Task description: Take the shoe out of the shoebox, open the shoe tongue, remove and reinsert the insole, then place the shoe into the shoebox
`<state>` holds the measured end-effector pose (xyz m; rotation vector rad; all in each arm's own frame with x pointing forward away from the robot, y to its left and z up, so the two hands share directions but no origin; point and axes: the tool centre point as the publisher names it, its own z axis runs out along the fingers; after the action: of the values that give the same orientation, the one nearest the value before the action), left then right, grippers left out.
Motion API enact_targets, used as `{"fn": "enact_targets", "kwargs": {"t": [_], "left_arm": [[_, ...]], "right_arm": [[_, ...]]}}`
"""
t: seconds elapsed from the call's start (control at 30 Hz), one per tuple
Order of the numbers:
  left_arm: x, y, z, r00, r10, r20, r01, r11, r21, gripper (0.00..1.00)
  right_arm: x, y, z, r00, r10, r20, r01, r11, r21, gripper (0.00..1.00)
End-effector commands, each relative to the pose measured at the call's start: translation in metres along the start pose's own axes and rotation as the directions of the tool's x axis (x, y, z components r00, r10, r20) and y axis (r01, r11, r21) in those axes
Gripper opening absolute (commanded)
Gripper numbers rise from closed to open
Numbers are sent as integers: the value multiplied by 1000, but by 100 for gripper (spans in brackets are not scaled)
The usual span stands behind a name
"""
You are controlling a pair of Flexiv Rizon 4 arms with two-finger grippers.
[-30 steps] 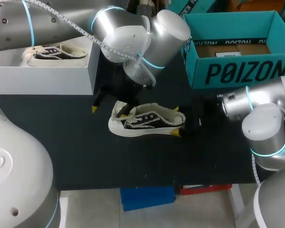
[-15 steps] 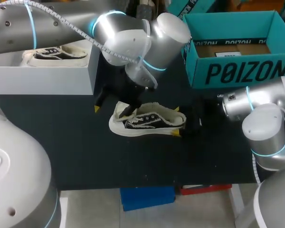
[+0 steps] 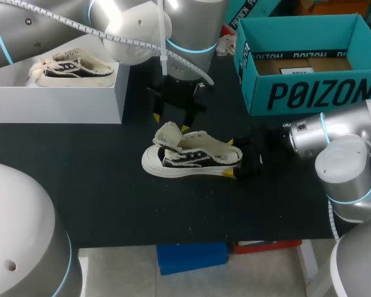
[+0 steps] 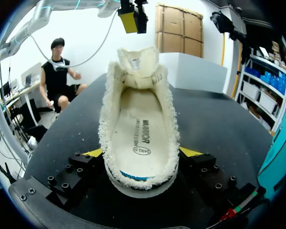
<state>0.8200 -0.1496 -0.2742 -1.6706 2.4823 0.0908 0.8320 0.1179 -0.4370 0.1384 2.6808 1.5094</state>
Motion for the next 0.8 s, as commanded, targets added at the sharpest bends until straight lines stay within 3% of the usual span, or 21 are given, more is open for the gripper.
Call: {"fn": "enact_targets", "kwargs": {"t": [0.03, 0.13, 0.33, 0.73, 0.8], "left_arm": [[29, -13, 9, 481, 859, -176, -811, 512, 282, 0], [49, -27, 10, 391, 909, -146, -864, 417, 283, 0], [49, -27, 10, 220, 966, -134, -910, 253, 328, 0], [49, -27, 10, 220, 966, -134, -910, 253, 328, 0], [52, -28, 13, 95, 986, -134, -936, 135, 325, 0]], "right_arm": [[-1, 0, 1, 1000, 2, 1, -2, 1000, 0, 0], [-1, 0, 1, 1000, 2, 1, -2, 1000, 0, 0], [-1, 0, 1, 1000, 2, 1, -2, 1000, 0, 0], [-1, 0, 1, 1000, 2, 1, -2, 1000, 0, 0], [-1, 0, 1, 1000, 2, 1, -2, 1000, 0, 0]]}}
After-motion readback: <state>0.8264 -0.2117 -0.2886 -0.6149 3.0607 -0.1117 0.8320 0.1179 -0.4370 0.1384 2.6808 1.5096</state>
